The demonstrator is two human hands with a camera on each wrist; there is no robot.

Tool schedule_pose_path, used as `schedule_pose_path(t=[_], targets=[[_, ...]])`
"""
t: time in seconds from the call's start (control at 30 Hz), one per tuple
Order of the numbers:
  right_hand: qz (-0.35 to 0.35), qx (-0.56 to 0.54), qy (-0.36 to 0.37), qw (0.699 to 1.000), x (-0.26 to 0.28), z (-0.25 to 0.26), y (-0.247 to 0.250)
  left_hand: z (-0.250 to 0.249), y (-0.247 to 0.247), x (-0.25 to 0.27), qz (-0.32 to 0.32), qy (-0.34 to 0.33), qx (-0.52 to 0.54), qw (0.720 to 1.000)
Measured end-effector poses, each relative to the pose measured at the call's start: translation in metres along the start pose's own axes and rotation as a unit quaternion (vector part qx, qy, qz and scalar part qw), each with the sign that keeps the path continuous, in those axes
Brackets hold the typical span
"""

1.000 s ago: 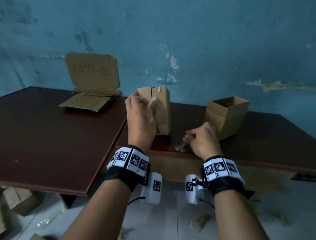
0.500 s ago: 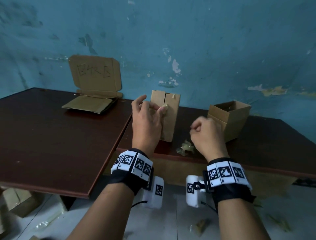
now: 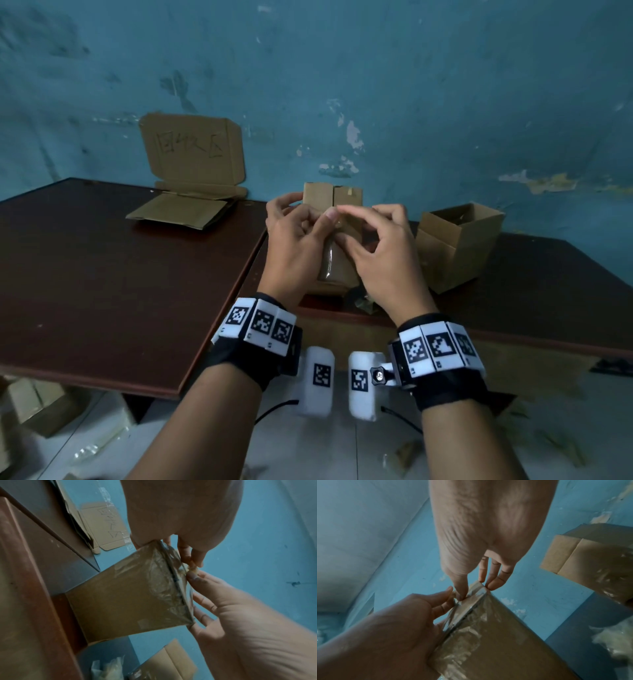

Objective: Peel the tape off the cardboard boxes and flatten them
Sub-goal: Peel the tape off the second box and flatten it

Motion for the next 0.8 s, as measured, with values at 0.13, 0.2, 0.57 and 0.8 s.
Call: schedule_pose_path(t=[0.13, 0.2, 0.57, 0.8], targets=[[-0.019, 0.007, -0.017, 1.000, -0.001, 0.000, -0.003, -0.003, -0.001, 0.001, 0.032, 0.024, 0.021, 0.999], [-0.025, 0.008, -0.018, 1.000, -0.001, 0.000, -0.004, -0.005, 0.000, 0.004, 0.051, 0.025, 0.028, 0.998], [-0.039, -0.027, -0.036, 0.998, 0.000, -0.010, -0.003, -0.006, 0.010, 0.012, 0.148, -0.029, 0.061, 0.987], [-0.023, -0.066, -0.058, 0.996, 0.000, -0.008, -0.004, 0.006, 0.004, 0.005, 0.102, -0.018, 0.085, 0.991]])
Point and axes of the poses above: each hand's wrist, its own x-axis away from the middle knuckle, its own y-axis out of the back of the hand, z = x × y, the point moved 1 cm from there along -x, towards the middle knuckle, and after that the axes turned 10 degrees about y, right-handed, at the moved point
